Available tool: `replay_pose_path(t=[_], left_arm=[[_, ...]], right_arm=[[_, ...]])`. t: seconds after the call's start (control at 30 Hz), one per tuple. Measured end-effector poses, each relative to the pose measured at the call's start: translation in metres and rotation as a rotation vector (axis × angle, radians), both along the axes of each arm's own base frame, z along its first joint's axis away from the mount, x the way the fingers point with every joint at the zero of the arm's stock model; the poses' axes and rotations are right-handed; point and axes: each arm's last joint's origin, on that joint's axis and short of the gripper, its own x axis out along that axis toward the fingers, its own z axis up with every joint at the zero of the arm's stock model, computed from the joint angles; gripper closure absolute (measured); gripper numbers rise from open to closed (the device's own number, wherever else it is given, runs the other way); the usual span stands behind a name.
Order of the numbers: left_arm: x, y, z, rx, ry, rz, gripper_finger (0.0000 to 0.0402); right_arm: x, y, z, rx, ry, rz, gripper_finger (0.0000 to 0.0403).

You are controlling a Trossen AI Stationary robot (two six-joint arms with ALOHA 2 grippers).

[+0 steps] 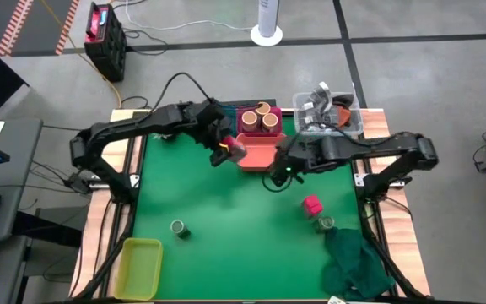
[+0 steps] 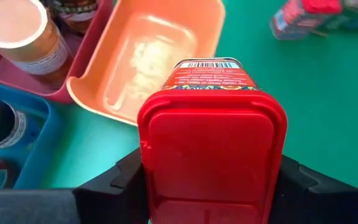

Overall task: Sort spices by type
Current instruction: Put the left red seasoning can into the orange bin

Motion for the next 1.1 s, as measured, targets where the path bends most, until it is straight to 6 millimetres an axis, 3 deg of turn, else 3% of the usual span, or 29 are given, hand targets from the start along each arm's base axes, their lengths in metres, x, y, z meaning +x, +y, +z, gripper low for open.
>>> replay_pose_path(t=[0.2, 0.53, 0.87, 1.1], left_arm=[[0.022, 0.011, -0.015, -0.052, 0.010, 0.078, 0.0191], [0.066, 0.030, -0.018, -0.108, 0.072, 0.277, 0.0191], [0.082, 0.036, -0.047, -0.152, 0.153, 0.370, 0.0191], [0.083, 0.038, -0.057, -0.159, 0.191, 0.410, 0.0190]], right_arm=[[-0.021, 0.001, -0.018, 0.061, -0.065, -0.104, 0.0074], [-0.025, 0.015, -0.048, 0.062, -0.034, -0.145, 0.0074], [-0.045, 0.015, -0.030, 0.025, -0.129, -0.193, 0.0074], [-0.049, 0.014, -0.023, 0.013, -0.171, -0.202, 0.0074]])
